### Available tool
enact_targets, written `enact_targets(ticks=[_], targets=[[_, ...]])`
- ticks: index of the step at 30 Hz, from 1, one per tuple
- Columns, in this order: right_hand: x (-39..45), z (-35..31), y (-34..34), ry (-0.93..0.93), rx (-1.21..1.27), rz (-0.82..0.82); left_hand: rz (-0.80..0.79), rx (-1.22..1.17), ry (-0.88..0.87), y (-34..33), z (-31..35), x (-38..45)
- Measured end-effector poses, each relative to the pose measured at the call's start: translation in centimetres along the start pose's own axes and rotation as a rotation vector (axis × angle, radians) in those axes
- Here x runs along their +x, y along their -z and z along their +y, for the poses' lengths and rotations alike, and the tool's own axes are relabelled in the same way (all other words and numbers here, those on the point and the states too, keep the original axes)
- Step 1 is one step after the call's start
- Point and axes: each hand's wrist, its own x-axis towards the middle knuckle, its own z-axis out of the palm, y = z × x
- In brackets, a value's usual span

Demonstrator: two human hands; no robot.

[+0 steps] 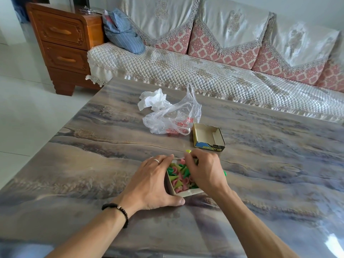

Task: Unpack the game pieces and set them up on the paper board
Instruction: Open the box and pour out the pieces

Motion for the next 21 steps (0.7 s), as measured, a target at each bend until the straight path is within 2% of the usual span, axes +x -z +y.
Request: enact_targets(ticks=[4,9,13,15,17,21], targets=[[1.8,2.2,1.0,-0.230,0.113,0.125,-0.003,-0.003,-0.007,0.0,0.0,0.0],[1.6,5.5,1.2,-0.211,-0.130,0.025,0.000,-0.014,-0.004,0.1,0.0,-0.1],[1.0,5.2,1.4,-0.176,-0.236,-0.031,-0.005,-0.029,0.005,0.0,-0.1,-0.1],[0.6,4.1,1.8,-0.111,-0.220,-0.016,-0.006,-0.036,0.009,0.0,-0.1,0.0],[0.1,2.3,1.9,0.043,-0.154,-0.003,0.002,-0.035,0.011,-0.1,-0.1,0.1],[-1.6,-0.4,0.8,0.304,-0.216,-0.134,0.024,-0.025,-0.008,-0.3,-0.2,0.1]])
